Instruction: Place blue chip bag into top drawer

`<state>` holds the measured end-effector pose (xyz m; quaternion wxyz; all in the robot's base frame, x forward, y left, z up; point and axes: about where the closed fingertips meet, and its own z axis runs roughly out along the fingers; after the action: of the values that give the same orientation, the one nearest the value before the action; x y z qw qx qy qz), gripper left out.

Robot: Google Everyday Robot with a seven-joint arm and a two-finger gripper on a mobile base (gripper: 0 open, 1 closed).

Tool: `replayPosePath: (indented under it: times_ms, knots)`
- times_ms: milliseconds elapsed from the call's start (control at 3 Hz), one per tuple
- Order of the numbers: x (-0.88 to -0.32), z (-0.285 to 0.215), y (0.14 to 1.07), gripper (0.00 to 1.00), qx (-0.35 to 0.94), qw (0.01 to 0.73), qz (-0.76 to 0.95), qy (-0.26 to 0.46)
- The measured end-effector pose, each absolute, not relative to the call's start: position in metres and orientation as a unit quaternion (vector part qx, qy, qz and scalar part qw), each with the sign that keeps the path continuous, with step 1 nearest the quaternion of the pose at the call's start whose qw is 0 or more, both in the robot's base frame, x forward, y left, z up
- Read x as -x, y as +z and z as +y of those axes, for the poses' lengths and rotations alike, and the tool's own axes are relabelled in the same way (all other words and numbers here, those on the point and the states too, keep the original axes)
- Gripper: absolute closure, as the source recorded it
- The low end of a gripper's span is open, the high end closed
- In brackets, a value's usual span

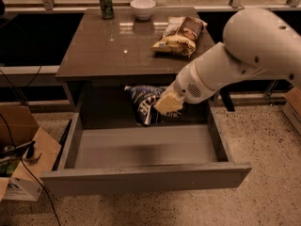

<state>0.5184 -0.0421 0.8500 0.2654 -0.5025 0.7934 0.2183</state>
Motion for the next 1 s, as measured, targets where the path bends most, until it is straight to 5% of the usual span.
replayPosePath:
  times_ms: [1000]
  knots:
    - [-0.506,0.027,0.724,0.19,0.501,0.145,0.795,0.31]
